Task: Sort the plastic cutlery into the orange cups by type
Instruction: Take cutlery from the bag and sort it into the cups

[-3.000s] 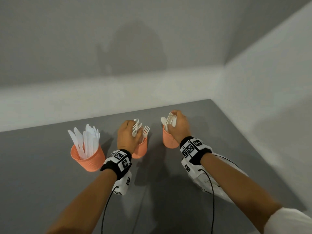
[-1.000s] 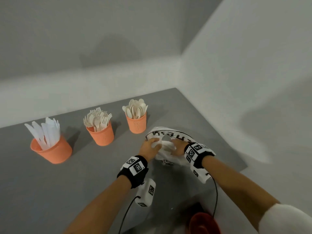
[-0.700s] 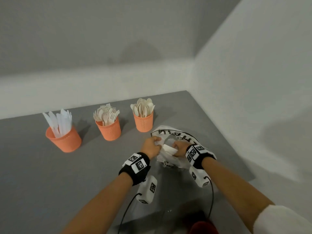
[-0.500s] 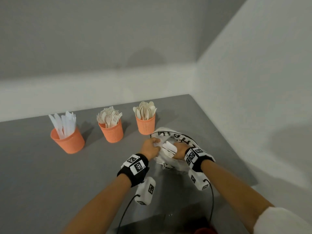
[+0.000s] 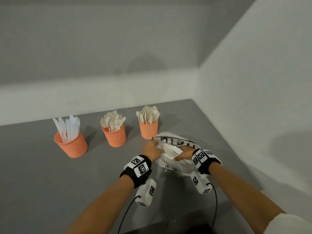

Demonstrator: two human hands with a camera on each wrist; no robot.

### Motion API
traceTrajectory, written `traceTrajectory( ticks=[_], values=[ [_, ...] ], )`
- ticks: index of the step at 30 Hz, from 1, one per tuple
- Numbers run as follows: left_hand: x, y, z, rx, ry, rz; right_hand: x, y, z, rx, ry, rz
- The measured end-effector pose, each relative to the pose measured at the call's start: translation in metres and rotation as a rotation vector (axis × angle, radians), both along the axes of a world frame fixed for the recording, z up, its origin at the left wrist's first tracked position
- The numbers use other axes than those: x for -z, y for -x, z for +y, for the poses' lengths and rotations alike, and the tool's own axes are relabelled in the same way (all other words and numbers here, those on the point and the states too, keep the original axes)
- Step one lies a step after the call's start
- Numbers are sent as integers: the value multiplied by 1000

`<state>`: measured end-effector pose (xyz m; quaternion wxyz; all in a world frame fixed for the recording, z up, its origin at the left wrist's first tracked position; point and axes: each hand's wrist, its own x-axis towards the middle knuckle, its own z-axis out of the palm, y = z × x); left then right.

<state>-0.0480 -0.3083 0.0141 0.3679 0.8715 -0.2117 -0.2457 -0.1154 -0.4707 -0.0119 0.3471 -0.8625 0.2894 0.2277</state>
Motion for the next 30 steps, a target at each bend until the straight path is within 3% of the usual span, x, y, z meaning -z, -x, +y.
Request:
traceTrajectory(
  ticks=[3, 11, 24, 28, 30],
  values=[
    [0, 1, -3, -17, -32, -78, -2, 0, -2, 13, -6, 4],
    [4, 4, -6, -39, 8, -32, -3, 4, 2, -10, 59, -49],
    [1, 17, -11, -176, 204, 146, -39, 24, 22, -110, 7, -401],
    [-4, 21, -12, -122, 263, 247, -59, 23, 16, -54, -133, -495],
    [-10, 26, -10, -51, 198, 171, -70, 17, 12, 30, -188, -556]
  ],
)
